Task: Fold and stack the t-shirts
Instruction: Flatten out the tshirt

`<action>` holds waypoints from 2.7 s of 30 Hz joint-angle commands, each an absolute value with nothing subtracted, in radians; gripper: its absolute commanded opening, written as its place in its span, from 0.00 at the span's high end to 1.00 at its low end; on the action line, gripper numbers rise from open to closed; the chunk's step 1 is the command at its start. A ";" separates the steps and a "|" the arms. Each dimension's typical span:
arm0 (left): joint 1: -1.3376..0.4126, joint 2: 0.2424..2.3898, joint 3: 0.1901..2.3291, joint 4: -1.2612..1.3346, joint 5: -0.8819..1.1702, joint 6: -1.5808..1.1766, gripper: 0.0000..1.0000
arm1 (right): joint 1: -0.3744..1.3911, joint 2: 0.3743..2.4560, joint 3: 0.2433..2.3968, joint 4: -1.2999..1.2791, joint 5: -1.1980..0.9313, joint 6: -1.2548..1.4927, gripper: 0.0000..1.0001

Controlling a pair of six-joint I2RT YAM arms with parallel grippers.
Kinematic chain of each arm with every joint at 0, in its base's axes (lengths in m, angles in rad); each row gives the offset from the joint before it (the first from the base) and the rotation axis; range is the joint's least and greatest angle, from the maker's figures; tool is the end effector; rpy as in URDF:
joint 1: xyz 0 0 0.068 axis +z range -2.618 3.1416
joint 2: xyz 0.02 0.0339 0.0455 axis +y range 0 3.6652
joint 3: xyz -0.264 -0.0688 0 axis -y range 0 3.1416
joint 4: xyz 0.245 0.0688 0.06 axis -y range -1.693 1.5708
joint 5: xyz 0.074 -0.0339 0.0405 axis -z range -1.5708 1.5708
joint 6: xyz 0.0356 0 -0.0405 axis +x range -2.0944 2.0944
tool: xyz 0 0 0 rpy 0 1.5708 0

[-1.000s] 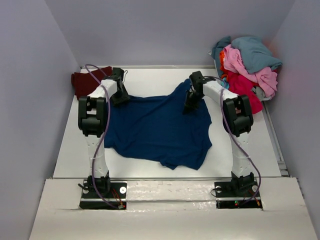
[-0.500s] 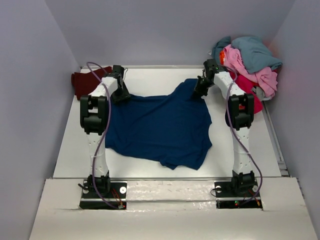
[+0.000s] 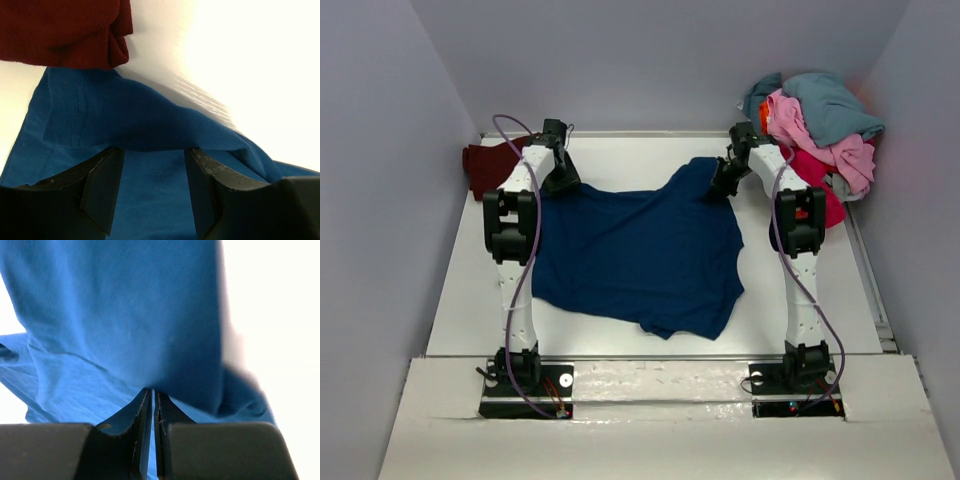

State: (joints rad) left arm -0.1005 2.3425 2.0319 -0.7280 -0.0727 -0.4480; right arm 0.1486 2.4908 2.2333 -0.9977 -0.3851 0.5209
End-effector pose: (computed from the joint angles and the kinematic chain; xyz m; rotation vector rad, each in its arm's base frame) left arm 0.5090 -0.0487 0.1906 -0.4764 2.5646 -0.1012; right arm 0.5078 0.0895 0.1674 0.4472 2.8597 0.6840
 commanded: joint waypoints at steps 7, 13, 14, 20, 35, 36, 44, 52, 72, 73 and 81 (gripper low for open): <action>-0.086 2.322 2.071 -0.729 -0.035 -0.425 0.37 | 0.071 2.580 2.375 -0.996 -0.502 0.551 0.85; -0.086 2.313 2.056 -0.712 -0.020 -0.423 0.37 | 0.061 2.563 2.410 -1.024 -0.327 0.511 0.85; -0.086 2.313 2.051 -0.710 -0.015 -0.423 0.37 | 0.061 2.571 2.440 -1.043 -0.293 0.487 0.85; -0.086 2.303 2.025 -0.704 -0.023 -0.416 0.37 | 0.061 2.492 2.285 -1.091 -0.121 0.420 0.86; -0.086 2.289 1.988 -0.683 -0.018 -0.414 0.37 | 0.132 2.368 2.155 -1.081 -0.100 0.367 0.85; -0.086 2.289 1.988 -0.683 -0.018 -0.413 0.37 | 0.132 2.394 2.163 -1.086 -0.109 0.367 0.85; -0.086 2.299 1.994 -0.686 -0.017 -0.411 0.37 | 0.132 2.505 2.212 -1.104 -0.127 0.367 0.85; -0.086 2.325 1.997 -0.670 -0.006 -0.425 0.37 | 0.132 2.643 2.411 -1.183 -0.103 0.390 0.84; -0.086 2.413 2.120 -0.598 0.012 -0.426 0.38 | 0.084 2.645 2.551 -1.097 -0.038 0.414 0.75; -0.086 2.405 2.117 -0.597 0.009 -0.426 0.37 | 0.084 2.632 2.548 -1.095 -0.034 0.411 0.71; -0.086 2.283 2.077 -0.588 -0.072 -0.414 0.37 | 0.084 2.455 2.470 -1.074 -0.023 0.396 0.46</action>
